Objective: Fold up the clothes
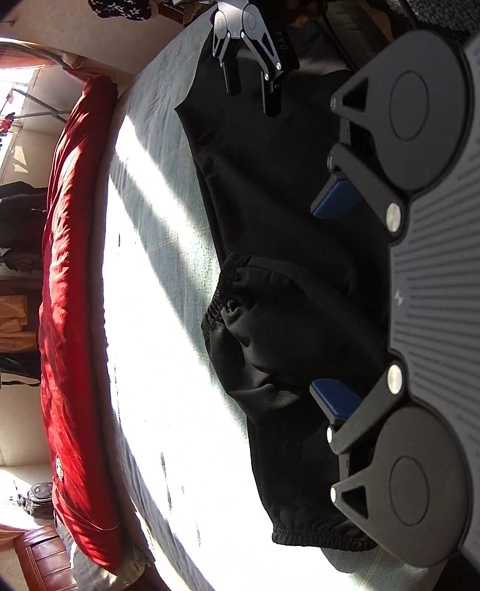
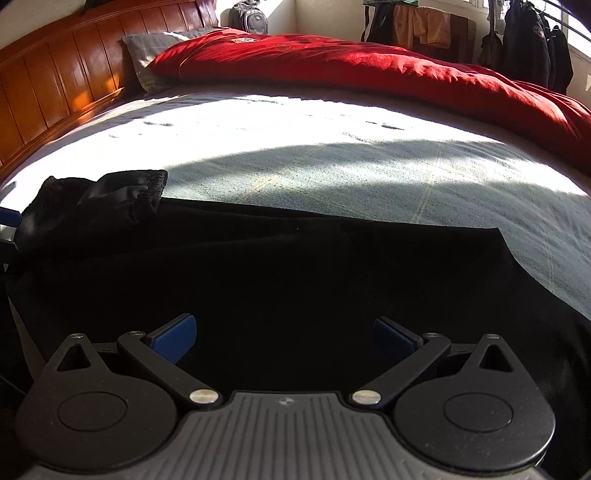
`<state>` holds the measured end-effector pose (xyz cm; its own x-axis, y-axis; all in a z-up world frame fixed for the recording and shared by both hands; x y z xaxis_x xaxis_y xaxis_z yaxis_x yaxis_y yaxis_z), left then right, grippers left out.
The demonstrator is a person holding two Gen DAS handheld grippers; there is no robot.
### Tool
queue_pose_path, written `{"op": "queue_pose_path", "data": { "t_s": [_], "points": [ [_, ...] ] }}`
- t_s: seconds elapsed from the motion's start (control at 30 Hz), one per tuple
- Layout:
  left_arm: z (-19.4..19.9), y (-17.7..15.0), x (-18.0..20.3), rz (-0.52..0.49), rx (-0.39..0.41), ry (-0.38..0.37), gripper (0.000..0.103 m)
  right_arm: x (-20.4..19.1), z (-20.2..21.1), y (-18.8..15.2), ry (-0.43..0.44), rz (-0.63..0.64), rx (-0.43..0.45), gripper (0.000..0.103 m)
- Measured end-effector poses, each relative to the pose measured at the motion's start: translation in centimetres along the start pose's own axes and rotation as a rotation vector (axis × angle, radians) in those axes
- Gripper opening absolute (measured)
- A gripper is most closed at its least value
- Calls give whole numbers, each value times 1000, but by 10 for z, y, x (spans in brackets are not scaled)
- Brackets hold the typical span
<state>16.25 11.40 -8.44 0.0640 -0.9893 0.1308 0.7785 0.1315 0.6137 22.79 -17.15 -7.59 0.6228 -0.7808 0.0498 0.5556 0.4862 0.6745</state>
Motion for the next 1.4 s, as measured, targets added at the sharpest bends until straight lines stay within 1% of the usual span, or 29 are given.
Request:
{"op": "queue_pose_path", "data": {
  "t_s": [0.07, 0.1, 0.13, 0.17, 0.2, 0.23, 0.3, 0.4, 0.43, 0.47, 0.5, 0.7, 0.83, 0.93, 1.0, 1.13, 1.2, 1.27, 1.33, 1.4],
  "points": [
    [-17, 5, 19, -66, 9, 89, 93, 7, 4, -5, 3, 8, 8, 103],
    [-26, 4, 26, -106, 10, 135, 89, 11, 7, -7, 1, 14, 14, 103],
    [-35, 4, 34, -146, 1, 168, 85, 14, 10, -10, -1, 21, 21, 103],
    [-43, 4, 42, -186, -8, 200, 75, 18, 14, -12, 2, 20, 29, 103],
    [-51, 2, 47, -217, -15, 222, 71, 22, 18, -15, 5, 17, 36, 103],
    [-58, 2, 51, -236, -30, 235, 68, 27, 20, -18, 11, 8, 42, 103],
    [-71, 2, 61, -276, -45, 261, 54, 36, 23, -25, 18, -10, 47, 103],
    [-84, 3, 63, -327, -50, 356, 46, 46, 24, -34, 18, -32, 43, 103],
    [-84, 3, 61, -318, -51, 369, 44, 50, 25, -36, 18, -38, 41, 103],
    [-84, 4, 59, -309, -53, 382, 40, 52, 25, -39, 21, -43, 42, 103],
    [-85, 4, 57, -300, -55, 394, 39, 54, 26, -40, 25, -48, 44, 103],
    [-58, 0, 27, -217, -38, 500, 40, 59, 25, -39, 40, -37, 50, 103],
    [-37, -1, -6, -125, -23, 596, 41, 57, 19, -35, 57, -20, 46, 103],
    [-24, -6, -32, -49, -27, 634, 45, 52, 17, -30, 70, 2, 44, 103],
    [-19, -11, -51, 3, -36, 647, 45, 47, 15, -27, 75, 15, 40, 103],
    [-17, -25, -83, 133, -59, 593, 45, 39, 10, -23, 79, 32, 27, 103],
    [-17, -33, -92, 177, -69, 550, 45, 35, 7, -22, 76, 37, 19, 103],
    [-14, -39, -92, 182, -74, 483, 44, 29, 4, -20, 72, 39, 11, 103],
    [-8, -41, -89, 172, -86, 425, 46, 23, 1, -18, 66, 41, 6, 103],
    [5, -42, -81, 173, -93, 374, 53, 16, -3, -14, 63, 36, 5, 103]
  ]
}}
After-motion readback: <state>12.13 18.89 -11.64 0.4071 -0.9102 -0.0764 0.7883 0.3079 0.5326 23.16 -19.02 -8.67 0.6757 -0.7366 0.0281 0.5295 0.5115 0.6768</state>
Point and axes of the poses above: each gripper's, at about its wrist camera, not at the fingertips, and z roughly against the way its jaws point, x to its right, y to its top, the point moved 6 cm from there along -z, roughly the way its jaws point, and after that the axes turned 13 degrees about z, right-handed, at the moved point
